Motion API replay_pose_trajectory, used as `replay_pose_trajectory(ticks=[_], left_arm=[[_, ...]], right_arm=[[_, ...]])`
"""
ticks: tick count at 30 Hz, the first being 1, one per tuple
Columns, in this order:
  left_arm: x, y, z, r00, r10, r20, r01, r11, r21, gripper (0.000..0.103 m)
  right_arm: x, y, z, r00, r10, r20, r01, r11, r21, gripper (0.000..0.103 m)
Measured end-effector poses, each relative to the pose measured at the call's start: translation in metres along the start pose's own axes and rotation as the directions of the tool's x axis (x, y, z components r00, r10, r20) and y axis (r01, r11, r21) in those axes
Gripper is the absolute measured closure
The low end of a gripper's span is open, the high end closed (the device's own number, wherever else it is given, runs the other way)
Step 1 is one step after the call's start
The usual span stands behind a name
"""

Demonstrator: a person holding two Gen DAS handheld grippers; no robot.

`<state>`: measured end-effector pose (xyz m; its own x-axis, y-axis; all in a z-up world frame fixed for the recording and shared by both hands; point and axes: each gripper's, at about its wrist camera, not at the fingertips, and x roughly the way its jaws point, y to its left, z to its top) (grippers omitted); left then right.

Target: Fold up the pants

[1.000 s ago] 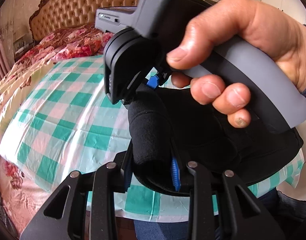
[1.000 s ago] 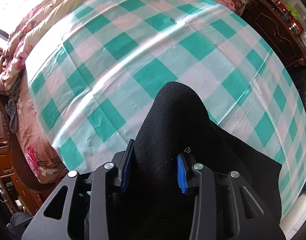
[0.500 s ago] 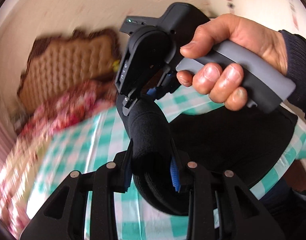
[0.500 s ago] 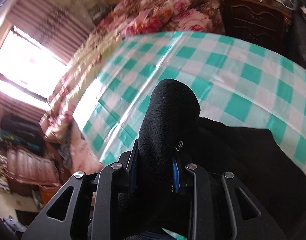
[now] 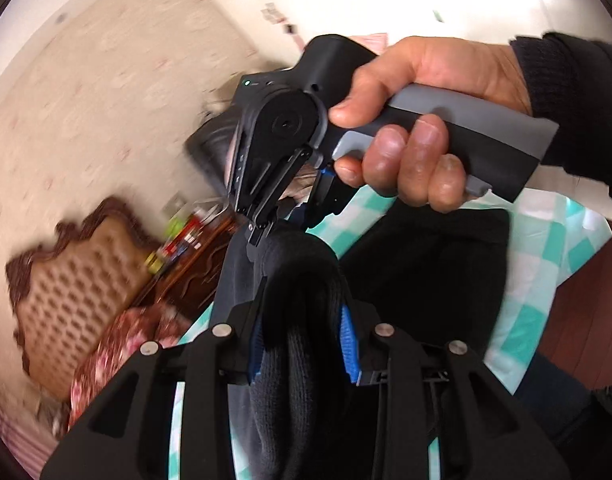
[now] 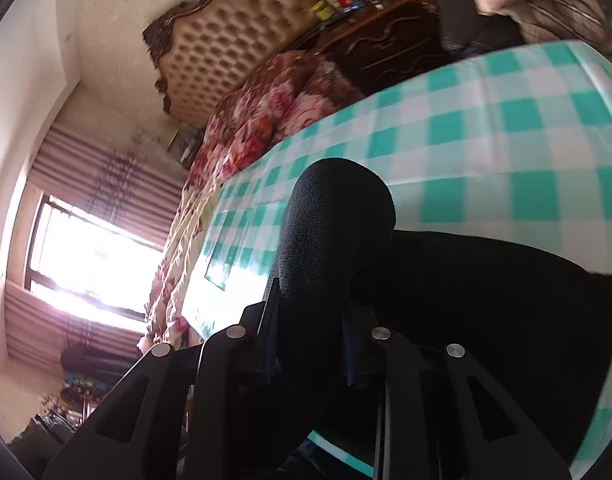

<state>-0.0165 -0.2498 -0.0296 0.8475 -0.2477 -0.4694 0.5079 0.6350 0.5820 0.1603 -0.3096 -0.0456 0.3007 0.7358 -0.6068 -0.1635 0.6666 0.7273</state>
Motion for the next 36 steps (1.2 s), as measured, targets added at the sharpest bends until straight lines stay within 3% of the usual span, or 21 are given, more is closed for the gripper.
replay_pose_trajectory(ticks=[4,7,8,10,14,18,20,22,25,28,33,36], left_arm=[[0.037,-0.054,0.009,1.0,-0.028,0.007,0.027,0.997,0.067,0.07],[0.061,-0.084,0.0,0.999,-0.047,0.012,0.046,0.994,0.1,0.057],[0.069,-0.086,-0.009,0.998,-0.057,0.005,0.056,0.992,0.117,0.054],[0.07,-0.097,-0.019,0.998,-0.066,0.018,0.063,0.986,0.153,0.037],[0.057,-0.1,-0.041,0.998,-0.01,0.058,-0.003,0.977,0.214,0.03],[0.058,-0.102,-0.06,0.999,0.014,0.04,-0.024,0.963,0.268,0.029],[0.068,-0.103,-0.065,1.0,0.021,0.008,-0.022,0.958,0.286,0.033],[0.081,-0.1,-0.07,0.999,0.029,-0.024,-0.021,0.958,0.287,0.05],[0.089,-0.102,-0.074,0.999,0.045,-0.026,-0.035,0.952,0.304,0.071],[0.087,-0.098,-0.075,0.998,0.06,-0.012,-0.053,0.95,0.309,0.077],[0.067,-0.075,-0.057,0.988,0.129,0.079,-0.147,0.943,0.299,0.077],[0.063,-0.065,-0.044,0.984,0.136,0.112,-0.162,0.945,0.284,0.077]], right_arm=[[-0.002,-0.056,-0.007,1.0,-0.01,-0.008,0.01,0.999,0.048,0.078],[0.016,-0.093,-0.011,0.998,-0.038,-0.051,0.042,0.996,0.082,0.075],[0.023,-0.097,-0.013,0.997,-0.045,-0.063,0.051,0.995,0.083,0.073],[0.025,-0.102,-0.015,0.996,-0.048,-0.07,0.054,0.996,0.077,0.07],[0.019,-0.094,-0.015,0.995,-0.082,-0.055,0.084,0.996,0.031,0.057],[0.017,-0.084,-0.02,0.99,-0.128,-0.065,0.127,0.992,-0.013,0.055],[0.021,-0.08,-0.02,0.985,-0.158,-0.071,0.156,0.987,-0.029,0.055],[0.023,-0.077,-0.019,0.981,-0.179,-0.074,0.176,0.984,-0.039,0.058],[0.024,-0.071,-0.018,0.969,-0.232,-0.079,0.227,0.971,-0.069,0.071],[0.009,-0.066,-0.018,0.968,-0.241,-0.073,0.234,0.967,-0.097,0.078],[-0.023,-0.03,-0.009,0.972,-0.233,-0.006,0.229,0.959,-0.168,0.079],[-0.041,-0.013,-0.004,0.969,-0.246,0.034,0.248,0.949,-0.192,0.079]])
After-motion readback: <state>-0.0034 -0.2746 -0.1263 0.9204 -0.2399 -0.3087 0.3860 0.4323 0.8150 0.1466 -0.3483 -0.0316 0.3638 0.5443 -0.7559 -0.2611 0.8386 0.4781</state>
